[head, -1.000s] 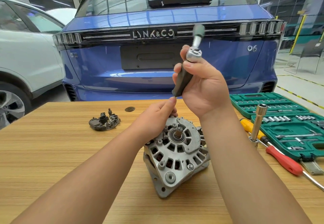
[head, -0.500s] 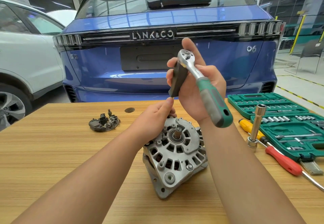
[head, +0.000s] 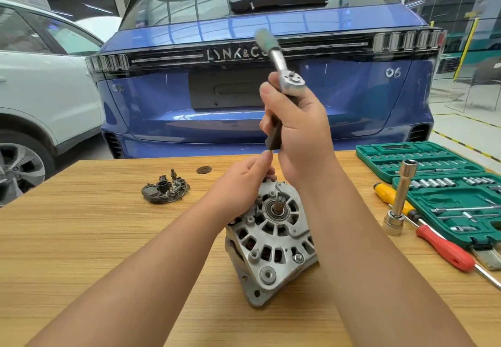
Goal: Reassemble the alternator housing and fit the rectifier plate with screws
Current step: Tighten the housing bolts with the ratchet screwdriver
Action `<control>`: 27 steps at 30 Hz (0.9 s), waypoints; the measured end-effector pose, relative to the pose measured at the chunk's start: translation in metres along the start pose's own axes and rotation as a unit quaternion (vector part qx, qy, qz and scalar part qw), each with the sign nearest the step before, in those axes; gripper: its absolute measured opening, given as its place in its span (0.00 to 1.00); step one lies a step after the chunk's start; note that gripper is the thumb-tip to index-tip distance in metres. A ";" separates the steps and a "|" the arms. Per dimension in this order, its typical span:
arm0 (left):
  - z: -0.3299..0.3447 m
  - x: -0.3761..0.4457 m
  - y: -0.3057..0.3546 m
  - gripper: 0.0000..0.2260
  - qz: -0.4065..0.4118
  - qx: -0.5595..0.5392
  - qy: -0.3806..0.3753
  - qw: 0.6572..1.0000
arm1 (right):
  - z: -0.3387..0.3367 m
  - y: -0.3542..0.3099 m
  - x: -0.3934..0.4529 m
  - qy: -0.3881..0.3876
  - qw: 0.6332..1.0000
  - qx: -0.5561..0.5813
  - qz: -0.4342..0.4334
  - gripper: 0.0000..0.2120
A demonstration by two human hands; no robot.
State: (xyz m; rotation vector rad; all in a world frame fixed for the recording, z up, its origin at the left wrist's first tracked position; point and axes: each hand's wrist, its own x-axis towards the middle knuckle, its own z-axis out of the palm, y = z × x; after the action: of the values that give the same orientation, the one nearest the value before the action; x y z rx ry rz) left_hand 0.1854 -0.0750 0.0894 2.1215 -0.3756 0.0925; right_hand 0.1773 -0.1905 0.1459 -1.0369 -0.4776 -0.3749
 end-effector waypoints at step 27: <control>0.001 0.000 0.000 0.21 -0.004 -0.022 0.002 1.000 | -0.029 -0.010 0.004 -0.216 0.961 0.168 0.047 0.32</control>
State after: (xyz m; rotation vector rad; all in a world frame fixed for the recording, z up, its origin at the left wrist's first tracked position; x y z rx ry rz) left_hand 0.1857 -0.0759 0.0892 2.0795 -0.3624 0.0835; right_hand 0.1814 -0.2213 0.1433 -0.8028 -0.8484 0.0265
